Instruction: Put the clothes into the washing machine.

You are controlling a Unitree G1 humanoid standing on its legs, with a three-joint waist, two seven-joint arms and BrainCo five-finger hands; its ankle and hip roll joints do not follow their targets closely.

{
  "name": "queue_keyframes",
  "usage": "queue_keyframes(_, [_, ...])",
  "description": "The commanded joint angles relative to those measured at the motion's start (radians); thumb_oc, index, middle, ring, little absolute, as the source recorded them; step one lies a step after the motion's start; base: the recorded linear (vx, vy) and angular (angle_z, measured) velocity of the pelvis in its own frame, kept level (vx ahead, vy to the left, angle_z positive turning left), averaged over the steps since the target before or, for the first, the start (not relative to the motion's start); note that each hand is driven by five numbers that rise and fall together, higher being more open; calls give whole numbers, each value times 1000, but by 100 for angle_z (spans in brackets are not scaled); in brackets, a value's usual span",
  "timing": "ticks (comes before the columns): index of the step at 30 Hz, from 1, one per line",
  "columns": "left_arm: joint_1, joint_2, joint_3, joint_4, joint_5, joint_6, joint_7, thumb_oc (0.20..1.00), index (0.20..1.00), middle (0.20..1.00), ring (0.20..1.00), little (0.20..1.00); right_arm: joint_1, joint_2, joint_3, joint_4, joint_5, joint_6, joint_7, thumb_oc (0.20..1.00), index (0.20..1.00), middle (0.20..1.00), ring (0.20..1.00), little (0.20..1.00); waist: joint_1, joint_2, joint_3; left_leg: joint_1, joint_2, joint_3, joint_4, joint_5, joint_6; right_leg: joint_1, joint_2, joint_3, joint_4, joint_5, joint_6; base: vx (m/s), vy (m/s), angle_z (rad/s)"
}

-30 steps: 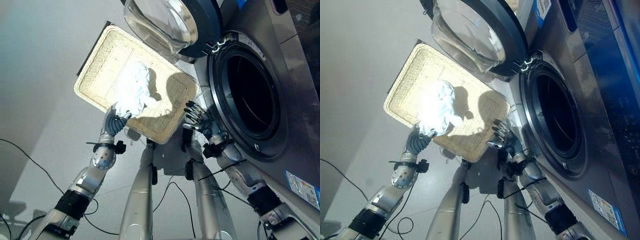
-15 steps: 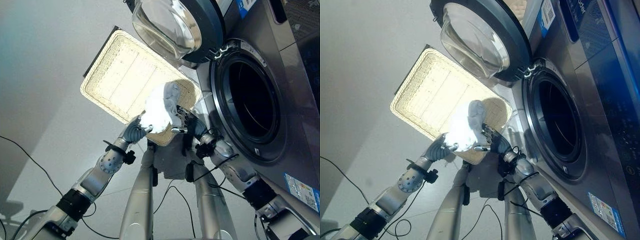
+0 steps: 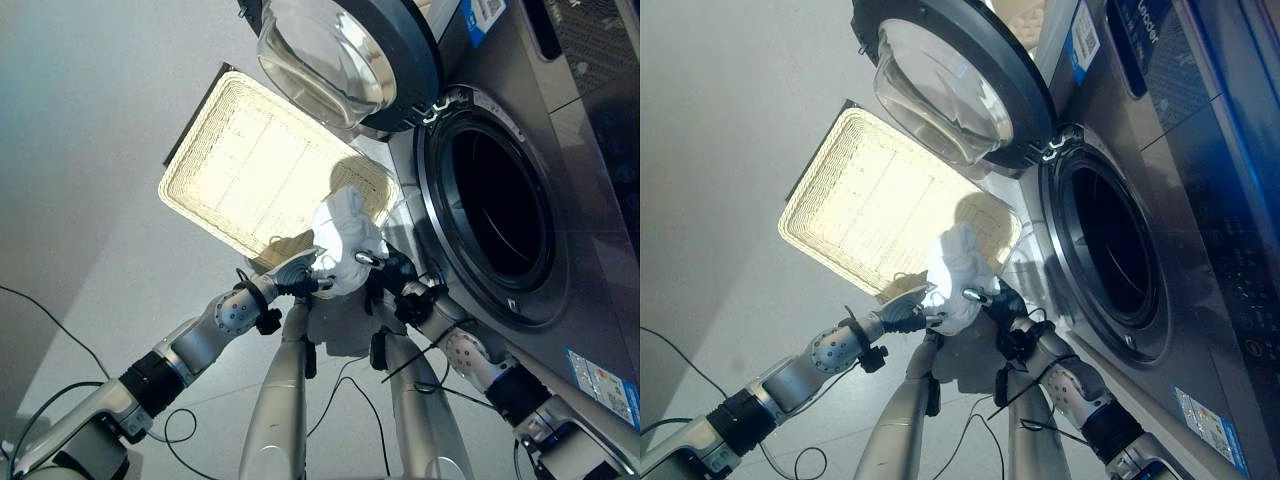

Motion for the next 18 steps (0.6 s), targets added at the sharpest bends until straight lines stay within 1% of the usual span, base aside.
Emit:
queue_keyframes(1, [1,-17,-40,-78,-5,-47,-55,200,200,200,200,200,-36,47,56,-72,122,26,95,1000,1000,1000,1000,1000,-30,-26,-15,12,-73,24,13,-45,30,61,-26,-29,-80,68,101,0,0,0])
queue_keyframes(3, [-8,-12,-56,-74,15,-54,-56,200,200,200,200,200,-35,50,65,-57,163,77,115,1000,1000,1000,1000,1000,-31,-28,-15,11,-74,24,9,-43,30,59,-27,-27,-88,74,102,0,0,0])
queue_keyframes(4, [-16,-5,-67,-75,32,-58,-43,200,200,200,200,200,-36,47,68,-53,159,100,107,1000,1000,1000,1000,1000,-33,-29,-15,10,-74,24,7,-42,30,57,-27,-26,-92,79,102,0,0,0])
queue_keyframes(7, [-33,5,-80,-77,48,-63,-27,200,200,200,200,200,-43,41,81,-45,122,120,97,1000,1000,1000,1000,1000,-32,-34,-15,13,-74,24,-1,-39,30,61,-27,-25,-104,85,103,0,0,0])
queue_keyframes(9, [-46,17,-94,-76,68,-95,2,200,200,200,200,200,-49,23,93,-36,108,125,87,200,200,200,200,200,-32,-38,-15,12,-74,23,-5,-36,29,61,-27,-25,-109,89,103,0,0,0])
queue_keyframes(11, [-57,18,-98,-78,90,-106,29,200,200,200,200,200,-57,18,95,-29,92,124,76,200,200,200,200,200,-31,-41,-15,10,-73,22,-6,-34,29,60,-26,-26,-110,91,102,0,0,0])
queue_keyframes(14, [-58,18,-99,-79,93,-106,32,200,200,200,200,200,-58,18,96,-29,91,124,73,200,200,200,200,200,-31,-41,-15,10,-73,22,-6,-34,29,60,-26,-26,-110,91,102,0,0,0])
queue_keyframes(15, [-71,19,-105,-81,127,-111,81,200,200,200,200,200,-66,15,97,-19,87,129,58,200,200,200,200,200,-31,-44,-15,7,-72,21,-4,-34,28,57,-27,-26,-108,91,102,0,0,0])
queue_keyframes(18, [-71,19,-105,-81,127,-111,81,200,200,200,200,200,-66,15,97,-19,87,129,58,200,200,200,200,200,-31,-44,-15,7,-72,21,-4,-34,28,57,-27,-26,-108,91,102,0,0,0])
